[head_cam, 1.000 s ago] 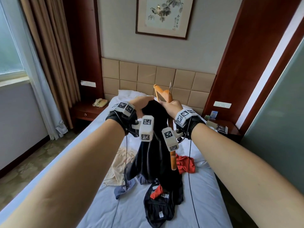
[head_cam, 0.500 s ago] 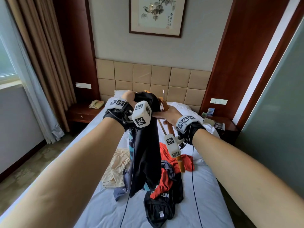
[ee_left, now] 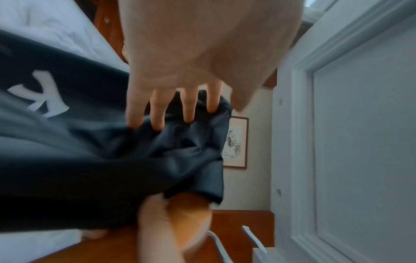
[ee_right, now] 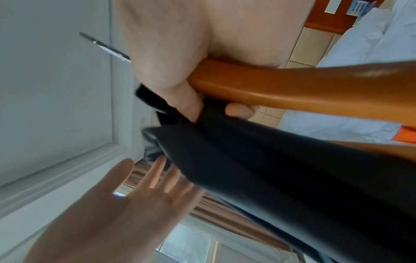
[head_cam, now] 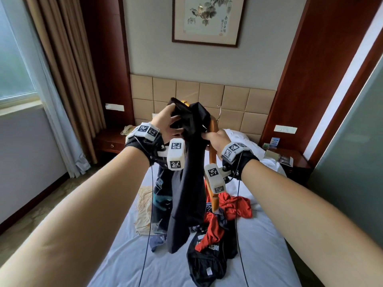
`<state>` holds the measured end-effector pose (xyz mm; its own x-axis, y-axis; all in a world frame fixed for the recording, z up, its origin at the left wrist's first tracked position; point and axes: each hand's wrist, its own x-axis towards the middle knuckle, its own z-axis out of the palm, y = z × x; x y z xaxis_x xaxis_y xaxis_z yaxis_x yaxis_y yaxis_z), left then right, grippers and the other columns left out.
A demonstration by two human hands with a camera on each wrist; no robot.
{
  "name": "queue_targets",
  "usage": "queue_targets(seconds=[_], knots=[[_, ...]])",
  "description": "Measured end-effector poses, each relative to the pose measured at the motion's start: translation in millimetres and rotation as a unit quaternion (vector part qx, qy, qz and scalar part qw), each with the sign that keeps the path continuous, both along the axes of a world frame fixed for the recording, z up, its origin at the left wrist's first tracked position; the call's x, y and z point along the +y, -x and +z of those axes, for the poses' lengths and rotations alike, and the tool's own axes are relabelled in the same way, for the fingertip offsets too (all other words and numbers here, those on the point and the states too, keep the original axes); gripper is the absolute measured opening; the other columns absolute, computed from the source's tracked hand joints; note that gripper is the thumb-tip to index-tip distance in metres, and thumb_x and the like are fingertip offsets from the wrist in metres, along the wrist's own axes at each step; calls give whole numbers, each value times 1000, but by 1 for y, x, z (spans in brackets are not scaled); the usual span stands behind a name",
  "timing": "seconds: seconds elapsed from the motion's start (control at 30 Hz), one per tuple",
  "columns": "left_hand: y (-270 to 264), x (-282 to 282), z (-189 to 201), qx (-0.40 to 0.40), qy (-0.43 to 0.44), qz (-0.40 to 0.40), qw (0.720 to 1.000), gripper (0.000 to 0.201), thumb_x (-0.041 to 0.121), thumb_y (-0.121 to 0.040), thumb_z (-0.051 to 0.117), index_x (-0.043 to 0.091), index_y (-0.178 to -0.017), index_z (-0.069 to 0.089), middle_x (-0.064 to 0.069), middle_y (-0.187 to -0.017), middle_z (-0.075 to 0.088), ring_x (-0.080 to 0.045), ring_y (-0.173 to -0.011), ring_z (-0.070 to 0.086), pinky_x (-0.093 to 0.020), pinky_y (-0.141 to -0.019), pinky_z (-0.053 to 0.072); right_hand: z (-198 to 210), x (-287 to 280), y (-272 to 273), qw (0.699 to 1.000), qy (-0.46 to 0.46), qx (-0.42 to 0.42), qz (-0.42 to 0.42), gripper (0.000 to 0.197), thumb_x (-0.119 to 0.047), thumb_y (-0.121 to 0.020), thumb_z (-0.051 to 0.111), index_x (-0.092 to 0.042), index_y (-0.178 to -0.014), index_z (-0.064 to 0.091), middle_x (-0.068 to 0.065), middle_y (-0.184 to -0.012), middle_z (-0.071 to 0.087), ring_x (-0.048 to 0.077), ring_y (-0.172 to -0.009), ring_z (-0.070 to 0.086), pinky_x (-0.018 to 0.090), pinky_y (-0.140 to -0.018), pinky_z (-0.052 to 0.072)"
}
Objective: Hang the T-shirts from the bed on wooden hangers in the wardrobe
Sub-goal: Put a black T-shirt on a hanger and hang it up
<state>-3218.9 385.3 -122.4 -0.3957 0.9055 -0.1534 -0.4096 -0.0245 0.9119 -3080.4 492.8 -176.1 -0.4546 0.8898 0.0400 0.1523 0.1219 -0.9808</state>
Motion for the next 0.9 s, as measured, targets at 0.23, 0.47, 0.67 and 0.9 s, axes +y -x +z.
queue_targets(seconds=[0.23, 0.47, 0.67, 0.9], knots=[[-14, 2, -32, 147, 108, -92, 979, 11, 18, -97, 59, 8, -94, 60, -3, -71, 64, -13, -56, 65, -23, -50, 51, 2, -3, 4, 1000, 2, -23, 15, 17, -18, -84, 70, -15, -74, 57, 10, -81, 63, 28, -84, 64, 43, -90, 53], [-3, 25, -49, 160, 61, -26, 985, 2, 7, -92, 65, 9, -93, 65, -11, -96, 65, -23, -89, 65, -30, -70, 55, 4, -1, -11, 999, -6, -54, 7, 24, -16, -87, 69, -16, -69, 52, 7, -72, 58, 23, -71, 60, 28, -68, 46], [-9, 32, -45, 282, 76, -2, 957, 30, -13, -84, 55, 10, -96, 69, -13, -101, 65, -25, -95, 66, -37, -86, 59, 9, 2, -24, 996, -23, -80, -15, 14, -18, -87, 70, -9, -83, 60, 6, -69, 56, 19, -63, 56, 26, -59, 43], [-19, 39, -35, 587, 105, 2, 802, 18, 23, -97, 55, 9, -89, 64, -10, -90, 61, -28, -85, 57, -35, -73, 46, 13, 5, -26, 989, -39, -139, -26, 18, -21, -89, 67, -5, -96, 66, 5, -77, 59, 20, -70, 59, 26, -59, 42]])
